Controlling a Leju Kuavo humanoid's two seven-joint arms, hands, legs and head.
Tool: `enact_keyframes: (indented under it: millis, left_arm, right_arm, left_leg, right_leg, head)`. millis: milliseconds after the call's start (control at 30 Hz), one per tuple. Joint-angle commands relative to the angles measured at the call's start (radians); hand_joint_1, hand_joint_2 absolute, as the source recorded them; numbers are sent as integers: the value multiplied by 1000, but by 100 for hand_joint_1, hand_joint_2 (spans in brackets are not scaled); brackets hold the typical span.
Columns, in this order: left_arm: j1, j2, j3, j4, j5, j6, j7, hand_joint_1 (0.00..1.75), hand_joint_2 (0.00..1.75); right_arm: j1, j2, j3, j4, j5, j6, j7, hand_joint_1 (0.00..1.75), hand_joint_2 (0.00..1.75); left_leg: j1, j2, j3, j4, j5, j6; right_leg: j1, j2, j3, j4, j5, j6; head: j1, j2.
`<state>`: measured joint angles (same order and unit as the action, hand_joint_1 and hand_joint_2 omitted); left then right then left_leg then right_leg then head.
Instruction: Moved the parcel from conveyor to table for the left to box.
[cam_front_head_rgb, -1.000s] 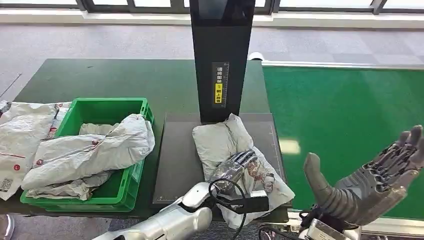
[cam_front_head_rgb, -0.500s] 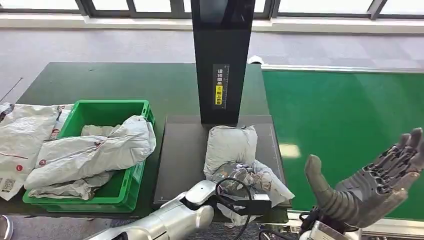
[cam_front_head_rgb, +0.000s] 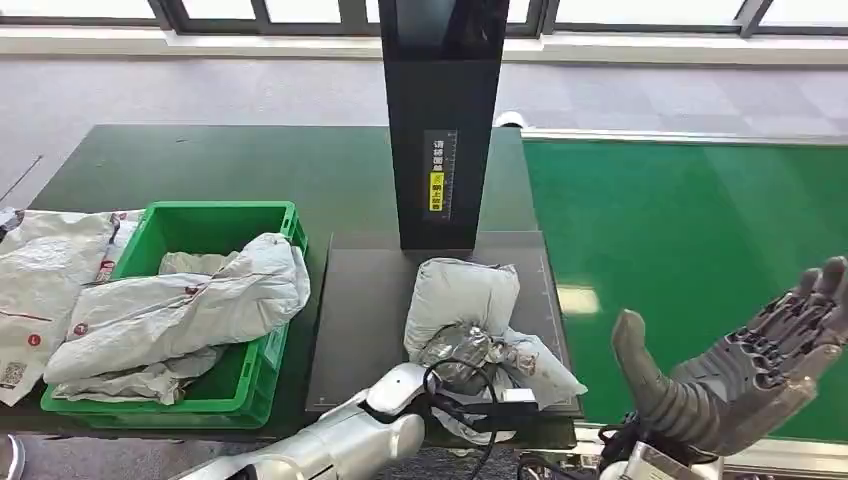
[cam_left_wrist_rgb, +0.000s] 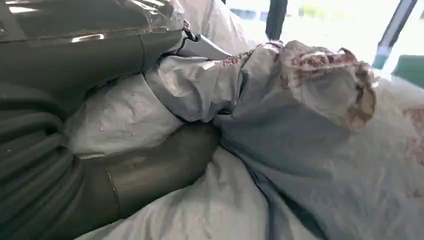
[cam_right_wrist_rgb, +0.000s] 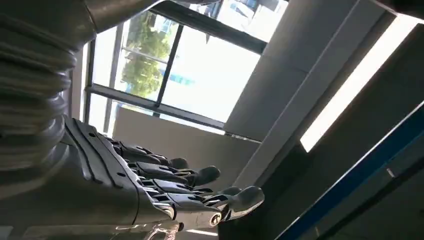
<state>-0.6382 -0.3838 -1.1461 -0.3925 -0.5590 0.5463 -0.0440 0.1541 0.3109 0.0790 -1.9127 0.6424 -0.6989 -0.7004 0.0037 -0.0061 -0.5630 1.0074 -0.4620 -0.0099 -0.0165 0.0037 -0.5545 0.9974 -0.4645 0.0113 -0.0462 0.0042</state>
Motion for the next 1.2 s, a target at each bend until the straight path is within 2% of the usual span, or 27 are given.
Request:
enact_keyframes:
  millis: [33, 67, 133, 200, 333, 400, 633, 800, 1133, 1200]
  left_arm:
    - [142, 35, 718, -262, -518, 152, -134, 175, 175]
    - [185, 35, 795, -363, -575, 152, -167, 175, 175]
    - [224, 35, 861, -483, -605, 152, -217, 175, 175]
    - [265, 35, 912, -638, -618, 152, -263, 175, 175]
    - [278, 35, 916, -688, -633, 152, -263, 175, 175]
    - [309, 35, 930, -812, -648, 152, -281, 175, 175]
    - [325, 35, 917, -1021, -730, 152, -254, 175, 175]
    - [327, 35, 919, -1058, -746, 152, -250, 175, 175]
    - [377, 35, 993, -1361, -725, 152, -321, 175, 175]
    - [378, 35, 1004, -1395, -803, 152, -294, 175, 175]
  right_arm:
    - [16, 20, -5, 12, 13, 1, 2, 0, 175]
    - [12, 17, -1, 19, 12, 1, 2, 0, 175]
    - [6, 17, -2, 30, 12, 1, 2, 0, 175]
    - [-2, 17, -5, 38, 10, 1, 2, 0, 175]
    - [-6, 17, -7, 43, 9, 1, 2, 0, 175]
    - [-12, 18, -8, 46, 6, 1, 2, 0, 175]
    - [-18, 13, -7, 51, -2, 1, 2, 0, 175]
    - [-20, 12, -6, 54, -4, 1, 2, 0, 175]
    - [-17, 12, -13, 57, -11, 1, 2, 0, 175]
    - [-15, 12, -13, 59, -14, 1, 2, 0, 175]
  left_leg:
    - [0, 3, -6, 0, 1, -1]
    - [0, 3, -8, -1, 2, -1]
    - [0, -1, -9, 0, 3, 0]
    - [0, 5, -11, 0, 3, -1]
    - [0, 4, -13, 0, 3, -2]
    - [1, 6, -13, -2, 4, -2]
    - [1, 4, -17, 0, 3, -2]
    - [0, 3, -17, -1, 3, -1]
    - [1, 5, -18, -1, 3, -2]
    - [1, 5, -18, -1, 3, -2]
  right_leg:
    - [0, 2, -8, 1, 2, -1]
    - [0, 2, -11, 0, 3, -2]
    - [0, -2, -10, 0, 1, -1]
    - [0, 5, -13, 1, 3, -1]
    - [0, 4, -16, 1, 3, -1]
    - [1, 6, -16, -1, 4, -2]
    - [1, 4, -19, 1, 3, -1]
    - [1, 3, -18, 0, 3, -1]
    - [1, 5, -19, 0, 3, -1]
    - [1, 5, -20, 0, 3, -1]
  head:
    - [0, 0]
    - [0, 0]
    - [0, 0]
    - [0, 0]
    - [0, 0]
    - [0, 0]
    - [0, 0]
    - [0, 0]
    - [0, 0]
    - [0, 0]
